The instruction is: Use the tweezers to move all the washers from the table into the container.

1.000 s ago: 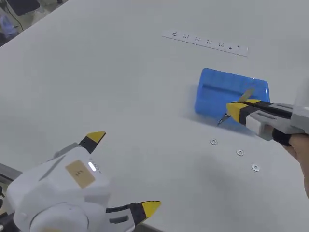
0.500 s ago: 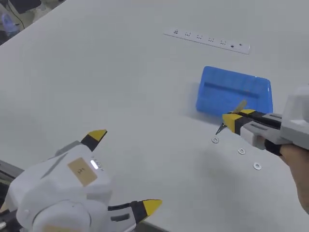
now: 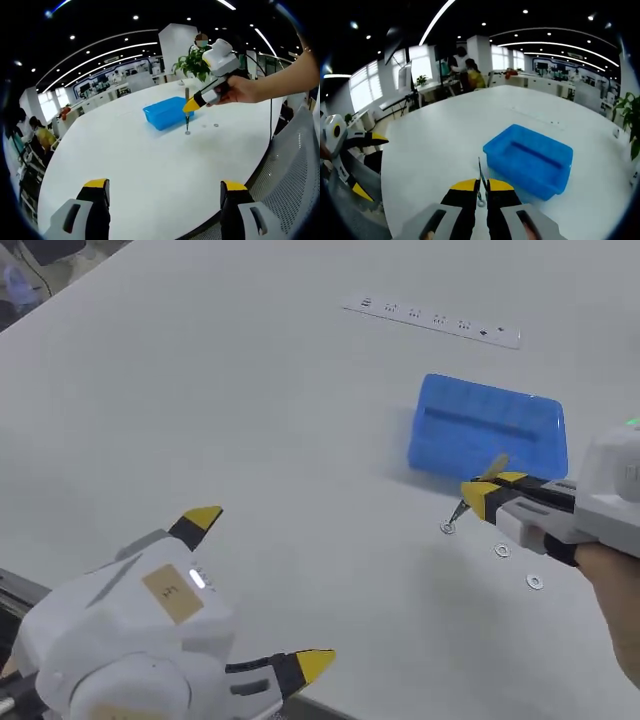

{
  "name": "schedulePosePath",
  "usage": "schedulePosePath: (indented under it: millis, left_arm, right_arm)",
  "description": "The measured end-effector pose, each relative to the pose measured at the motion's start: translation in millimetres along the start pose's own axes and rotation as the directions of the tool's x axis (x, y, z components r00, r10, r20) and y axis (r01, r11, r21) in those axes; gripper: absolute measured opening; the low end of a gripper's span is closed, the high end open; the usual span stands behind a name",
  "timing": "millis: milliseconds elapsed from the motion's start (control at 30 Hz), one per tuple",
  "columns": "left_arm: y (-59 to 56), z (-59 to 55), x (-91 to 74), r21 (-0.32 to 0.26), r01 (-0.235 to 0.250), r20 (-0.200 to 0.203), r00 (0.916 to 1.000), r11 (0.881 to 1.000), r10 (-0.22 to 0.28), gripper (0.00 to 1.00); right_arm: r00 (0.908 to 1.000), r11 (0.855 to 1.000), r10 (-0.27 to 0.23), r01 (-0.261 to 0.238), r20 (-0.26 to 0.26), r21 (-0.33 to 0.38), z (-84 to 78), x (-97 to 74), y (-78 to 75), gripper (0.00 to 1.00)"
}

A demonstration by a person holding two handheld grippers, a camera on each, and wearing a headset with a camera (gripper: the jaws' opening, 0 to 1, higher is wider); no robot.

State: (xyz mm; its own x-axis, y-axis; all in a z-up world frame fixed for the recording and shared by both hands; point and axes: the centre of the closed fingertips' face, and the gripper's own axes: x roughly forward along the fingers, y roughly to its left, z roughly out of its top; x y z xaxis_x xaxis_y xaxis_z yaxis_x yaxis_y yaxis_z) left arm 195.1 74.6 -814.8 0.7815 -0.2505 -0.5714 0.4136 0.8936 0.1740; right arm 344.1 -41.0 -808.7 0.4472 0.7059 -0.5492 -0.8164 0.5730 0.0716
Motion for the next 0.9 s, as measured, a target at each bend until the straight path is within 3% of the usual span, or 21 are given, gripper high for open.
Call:
schedulePosePath:
  millis: [367,900]
  left_arm:
    - [0.0,-0.6,-0.1,0.000,0.002,-0.003,1.0000,1.000,-0.002,0.93]
    - [1.0,-2.1,0.0,0.007,-0.002,-0.011,0.9999,1.000,0.002,0.91]
  right_arm:
    - [0.9999,1.000,-0.008,0.008,-0.013,0.006,-7.0,3.8,-0.9,0.03]
    - [0.9996,1.000,-0.027,0.027,0.012,0.017,-6.1,6.3,-2.6,0.02]
